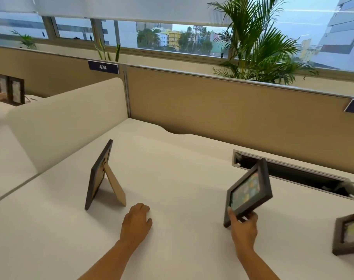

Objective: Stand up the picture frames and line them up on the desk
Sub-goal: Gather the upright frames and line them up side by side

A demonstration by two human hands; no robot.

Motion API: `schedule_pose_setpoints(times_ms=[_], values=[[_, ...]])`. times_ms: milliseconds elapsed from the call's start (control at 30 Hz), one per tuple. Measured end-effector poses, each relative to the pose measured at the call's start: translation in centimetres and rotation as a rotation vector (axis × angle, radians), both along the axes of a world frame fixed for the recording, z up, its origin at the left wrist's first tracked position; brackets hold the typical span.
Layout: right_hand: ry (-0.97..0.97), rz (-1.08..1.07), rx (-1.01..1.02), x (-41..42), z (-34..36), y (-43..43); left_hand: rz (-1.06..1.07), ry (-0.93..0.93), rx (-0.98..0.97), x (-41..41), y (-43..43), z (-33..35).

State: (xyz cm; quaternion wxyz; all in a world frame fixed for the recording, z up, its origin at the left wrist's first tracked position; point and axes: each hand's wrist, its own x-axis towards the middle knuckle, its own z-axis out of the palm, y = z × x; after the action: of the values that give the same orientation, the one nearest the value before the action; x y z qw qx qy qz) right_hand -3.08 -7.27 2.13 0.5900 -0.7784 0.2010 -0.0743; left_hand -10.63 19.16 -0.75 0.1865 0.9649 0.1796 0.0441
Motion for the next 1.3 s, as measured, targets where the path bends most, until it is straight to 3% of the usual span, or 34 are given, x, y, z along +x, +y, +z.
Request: schedule_pose_setpoints(times_ms=[300, 467, 867, 933, 1000, 1300], values=[[-0.110, -0.157, -0.091, 1.0, -1.0, 2.1, -0.085, -0.072, -0.101, 2.0, 2.4, -1.0], [-0.121, -0.126, -0.095, 2.8, -0.9, 3.8, -0.105, -0.097, -0.136, 4.5, 3.1, -1.4], [-0.142, 0.292, 0.213, 12.1, 3.2, 15.7, -0.020, -0.083, -0.017, 11.7, 5.4, -1.8], [-0.147, 0.347, 0.238, 14.1, 3.6, 18.4, 0.004, -0.081, 0.024, 12.9, 5.7, -1.7], [-0.151, 0.404, 0.255, 16.3, 4.0, 21.2, 0.034, -0.192, 0.083, 13.7, 5.8, -1.8], [-0.107, 0.619, 0.248, 23.9, 3.5, 30.8, 0.062, -0.151, 0.074, 17.0, 6.5, -0.9]])
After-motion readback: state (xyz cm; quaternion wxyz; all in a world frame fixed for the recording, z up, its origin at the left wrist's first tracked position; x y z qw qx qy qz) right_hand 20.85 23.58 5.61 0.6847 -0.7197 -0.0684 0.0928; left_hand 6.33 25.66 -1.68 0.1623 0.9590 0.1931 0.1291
